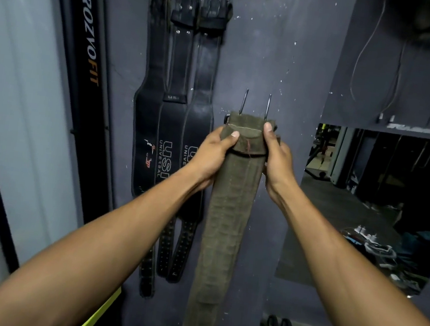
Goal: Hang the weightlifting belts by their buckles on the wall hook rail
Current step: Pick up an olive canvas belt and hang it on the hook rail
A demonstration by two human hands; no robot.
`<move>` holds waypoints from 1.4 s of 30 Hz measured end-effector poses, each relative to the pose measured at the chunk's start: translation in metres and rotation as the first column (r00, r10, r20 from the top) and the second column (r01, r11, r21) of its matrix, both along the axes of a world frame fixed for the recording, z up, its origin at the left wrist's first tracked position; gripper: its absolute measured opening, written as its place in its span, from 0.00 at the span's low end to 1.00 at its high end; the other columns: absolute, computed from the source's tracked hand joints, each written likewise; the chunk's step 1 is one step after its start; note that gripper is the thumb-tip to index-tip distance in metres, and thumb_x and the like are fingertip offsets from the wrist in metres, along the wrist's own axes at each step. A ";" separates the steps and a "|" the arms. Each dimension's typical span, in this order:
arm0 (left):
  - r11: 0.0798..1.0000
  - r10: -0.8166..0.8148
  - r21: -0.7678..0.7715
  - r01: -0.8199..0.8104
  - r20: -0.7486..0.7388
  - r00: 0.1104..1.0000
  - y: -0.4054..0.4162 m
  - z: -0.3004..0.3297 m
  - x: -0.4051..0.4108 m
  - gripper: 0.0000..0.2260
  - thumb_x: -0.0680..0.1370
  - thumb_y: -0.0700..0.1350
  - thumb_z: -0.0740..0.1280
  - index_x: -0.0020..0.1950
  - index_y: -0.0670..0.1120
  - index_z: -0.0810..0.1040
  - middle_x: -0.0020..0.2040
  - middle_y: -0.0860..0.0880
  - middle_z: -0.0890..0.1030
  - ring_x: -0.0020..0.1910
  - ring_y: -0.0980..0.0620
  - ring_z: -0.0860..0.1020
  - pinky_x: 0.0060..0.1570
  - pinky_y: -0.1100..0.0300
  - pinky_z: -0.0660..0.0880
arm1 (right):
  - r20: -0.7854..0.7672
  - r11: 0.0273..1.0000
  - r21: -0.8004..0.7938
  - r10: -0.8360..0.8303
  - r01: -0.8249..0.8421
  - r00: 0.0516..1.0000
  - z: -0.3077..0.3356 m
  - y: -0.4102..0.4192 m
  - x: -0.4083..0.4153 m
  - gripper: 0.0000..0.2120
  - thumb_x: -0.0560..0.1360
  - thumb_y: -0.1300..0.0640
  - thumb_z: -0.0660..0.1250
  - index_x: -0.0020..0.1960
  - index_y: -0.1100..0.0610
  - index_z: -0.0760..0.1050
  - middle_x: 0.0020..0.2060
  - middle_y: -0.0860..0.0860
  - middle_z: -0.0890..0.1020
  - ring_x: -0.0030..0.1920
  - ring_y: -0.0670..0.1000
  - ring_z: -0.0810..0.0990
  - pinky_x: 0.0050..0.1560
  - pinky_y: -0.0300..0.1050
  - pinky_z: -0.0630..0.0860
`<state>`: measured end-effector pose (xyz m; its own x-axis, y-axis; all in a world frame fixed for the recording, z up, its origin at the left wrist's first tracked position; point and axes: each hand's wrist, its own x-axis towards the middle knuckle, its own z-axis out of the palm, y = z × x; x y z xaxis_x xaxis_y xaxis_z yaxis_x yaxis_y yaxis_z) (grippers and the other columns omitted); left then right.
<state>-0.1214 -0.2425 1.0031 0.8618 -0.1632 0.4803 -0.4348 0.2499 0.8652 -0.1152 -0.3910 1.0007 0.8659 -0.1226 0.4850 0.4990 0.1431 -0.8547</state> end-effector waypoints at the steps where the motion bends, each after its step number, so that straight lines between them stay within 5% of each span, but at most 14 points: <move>1: 1.000 0.005 0.008 -0.005 -0.009 1.000 0.000 0.000 -0.001 0.13 0.85 0.42 0.61 0.67 0.41 0.77 0.60 0.42 0.84 0.56 0.49 0.83 0.60 0.51 0.80 | 0.006 1.000 0.013 -0.017 0.017 1.000 0.002 0.001 0.000 0.21 0.82 0.42 0.66 0.61 0.59 0.84 0.54 0.54 0.89 0.58 0.54 0.87 0.65 0.56 0.81; 4: 0.999 0.035 0.001 -0.035 -0.038 0.999 0.001 0.001 -0.001 0.13 0.85 0.46 0.61 0.65 0.40 0.77 0.56 0.43 0.84 0.54 0.49 0.83 0.60 0.49 0.79 | 0.106 0.987 -0.044 -0.150 0.156 0.983 0.006 0.004 0.001 0.18 0.78 0.40 0.69 0.54 0.55 0.83 0.50 0.53 0.89 0.54 0.55 0.87 0.62 0.60 0.81; 9: 0.979 0.202 0.018 -0.202 0.011 0.979 0.009 0.018 0.001 0.17 0.84 0.55 0.62 0.60 0.41 0.75 0.56 0.42 0.84 0.56 0.46 0.84 0.62 0.46 0.79 | 0.288 0.953 -0.191 -0.174 0.234 0.942 0.015 0.013 -0.001 0.07 0.81 0.48 0.68 0.55 0.51 0.78 0.47 0.54 0.86 0.48 0.52 0.85 0.49 0.50 0.82; 14: 0.940 0.321 0.074 -0.332 0.127 0.939 0.028 0.037 0.015 0.17 0.85 0.54 0.60 0.55 0.42 0.79 0.52 0.42 0.86 0.51 0.48 0.84 0.62 0.42 0.78 | 0.319 0.955 -0.228 -0.109 0.188 0.941 0.027 0.022 0.013 0.10 0.79 0.45 0.69 0.55 0.49 0.79 0.48 0.56 0.87 0.50 0.57 0.86 0.52 0.57 0.83; 18: 0.927 0.331 0.120 -0.354 0.176 0.927 0.039 0.059 0.036 0.22 0.80 0.61 0.60 0.53 0.43 0.80 0.51 0.41 0.86 0.53 0.43 0.85 0.61 0.40 0.79 | 0.328 0.967 -0.192 -0.098 0.167 0.940 0.050 0.030 0.034 0.10 0.80 0.48 0.69 0.50 0.55 0.80 0.42 0.53 0.86 0.43 0.50 0.85 0.48 0.53 0.82; 22: 0.926 0.342 0.108 -0.363 0.174 0.923 0.041 0.085 0.063 0.20 0.81 0.61 0.60 0.53 0.45 0.79 0.49 0.43 0.86 0.51 0.44 0.86 0.60 0.40 0.79 | 0.302 0.969 -0.135 -0.158 0.207 0.940 0.082 0.040 0.064 0.22 0.75 0.40 0.68 0.41 0.61 0.76 0.34 0.52 0.82 0.36 0.48 0.79 0.41 0.51 0.76; 29: 0.920 0.336 0.109 -0.378 0.282 0.899 0.039 0.158 0.125 0.22 0.78 0.61 0.62 0.46 0.42 0.80 0.48 0.42 0.86 0.50 0.41 0.85 0.57 0.43 0.81 | 0.352 0.931 -0.160 -0.255 0.327 0.900 0.155 0.034 0.122 0.19 0.78 0.42 0.68 0.35 0.53 0.73 0.30 0.49 0.73 0.33 0.49 0.71 0.38 0.47 0.67; 34: 0.915 0.318 0.141 -0.379 0.331 0.889 0.036 0.221 0.175 0.26 0.75 0.63 0.62 0.50 0.40 0.81 0.49 0.40 0.86 0.48 0.41 0.85 0.49 0.48 0.81 | 0.374 0.905 -0.178 -0.302 0.387 0.877 0.217 0.022 0.165 0.24 0.76 0.39 0.67 0.37 0.60 0.78 0.31 0.52 0.77 0.33 0.51 0.74 0.38 0.47 0.70; 39: 0.879 0.396 0.115 -0.462 0.363 0.844 0.037 0.274 0.226 0.35 0.69 0.68 0.64 0.59 0.38 0.77 0.52 0.40 0.85 0.51 0.40 0.84 0.53 0.49 0.81 | 0.382 0.875 -0.176 -0.362 0.451 0.850 0.271 0.027 0.205 0.27 0.75 0.38 0.69 0.41 0.65 0.80 0.33 0.54 0.80 0.33 0.54 0.80 0.35 0.48 0.74; 42: 0.825 0.466 0.090 -0.558 0.450 0.762 0.042 0.294 0.236 0.21 0.81 0.55 0.66 0.67 0.42 0.68 0.53 0.44 0.79 0.52 0.44 0.78 0.52 0.55 0.73 | 0.397 0.862 -0.174 -0.381 0.476 0.835 0.299 0.035 0.232 0.22 0.76 0.41 0.70 0.41 0.61 0.81 0.33 0.53 0.81 0.32 0.54 0.80 0.31 0.45 0.76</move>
<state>0.1145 -0.2004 1.2971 0.5896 0.1135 0.7997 -0.7553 -0.2734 0.5956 0.1164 -0.3563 1.2997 0.5305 -0.2736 0.8023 0.7210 -0.3521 -0.5968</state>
